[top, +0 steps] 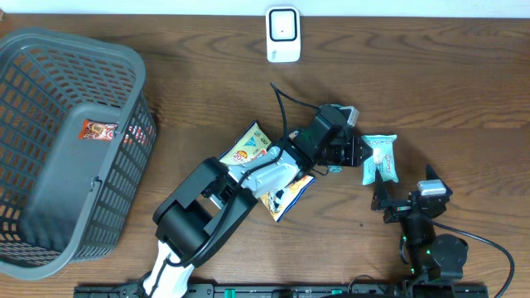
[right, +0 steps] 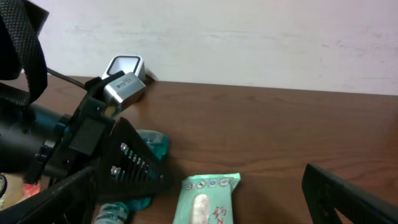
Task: Scan the item barcode
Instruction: 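Carry the green wipes pack right and drop it beside the bottle, then reach the left gripper into the basket and grasp the red Top bar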
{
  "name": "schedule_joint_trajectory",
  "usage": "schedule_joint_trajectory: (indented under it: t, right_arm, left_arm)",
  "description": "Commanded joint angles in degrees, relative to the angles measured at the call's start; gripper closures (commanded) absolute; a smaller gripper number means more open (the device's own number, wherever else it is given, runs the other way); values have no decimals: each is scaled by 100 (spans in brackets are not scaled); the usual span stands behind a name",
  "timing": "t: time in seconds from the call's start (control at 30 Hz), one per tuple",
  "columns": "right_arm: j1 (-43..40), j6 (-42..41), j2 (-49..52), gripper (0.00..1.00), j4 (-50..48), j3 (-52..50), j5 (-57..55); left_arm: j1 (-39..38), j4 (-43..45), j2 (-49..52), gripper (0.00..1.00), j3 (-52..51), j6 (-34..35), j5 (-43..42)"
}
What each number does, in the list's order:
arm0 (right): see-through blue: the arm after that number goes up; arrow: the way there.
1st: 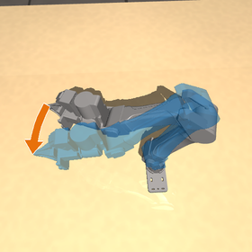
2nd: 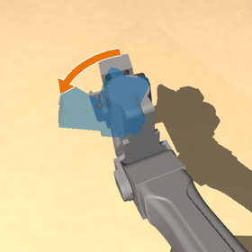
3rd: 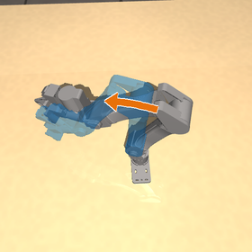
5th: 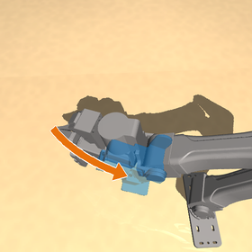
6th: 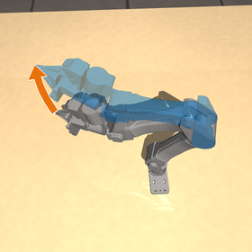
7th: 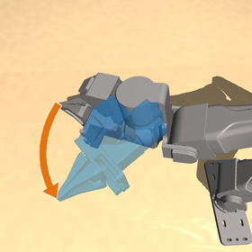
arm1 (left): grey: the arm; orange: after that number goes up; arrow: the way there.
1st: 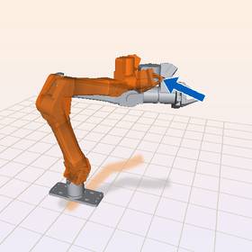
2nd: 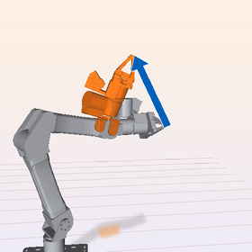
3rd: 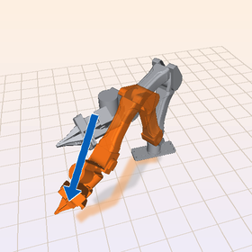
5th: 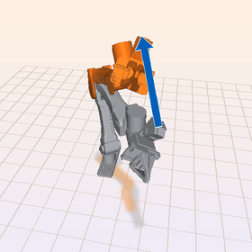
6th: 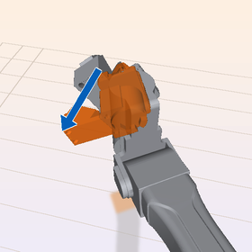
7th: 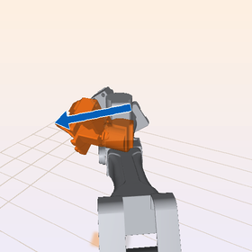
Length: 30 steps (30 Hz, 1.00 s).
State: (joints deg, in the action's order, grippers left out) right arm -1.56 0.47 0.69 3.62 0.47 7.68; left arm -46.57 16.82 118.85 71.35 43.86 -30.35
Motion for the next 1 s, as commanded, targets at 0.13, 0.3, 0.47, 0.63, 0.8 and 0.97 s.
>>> schedule_joint_trajectory:
  t: [0.13,0.3,0.47,0.63,0.8,0.97]
  right_arm:
    - [90,-59,-35,1,9,-15,-24]
    - [90,-59,-35,1,9,-15,-26]
    - [90,-59,-35,1,9,-15,-26]
    - [90,-59,-35,1,9,-15,-26]
    - [90,-59,-35,1,9,-15,-26]
    - [90,-61,-35,1,9,-15,-26]
  left_arm:
    - [31,-702,-745,57,76,-363,516]
    - [31,-2087,-1515,50,76,-1023,1670]
    - [31,-2769,-2197,41,76,-1381,2498]
    - [31,-3434,-2970,40,76,-1711,3187]
    - [33,-4240,-3720,21,76,-2184,3908]
    - [291,-4859,-4113,2,76,-2479,4330]
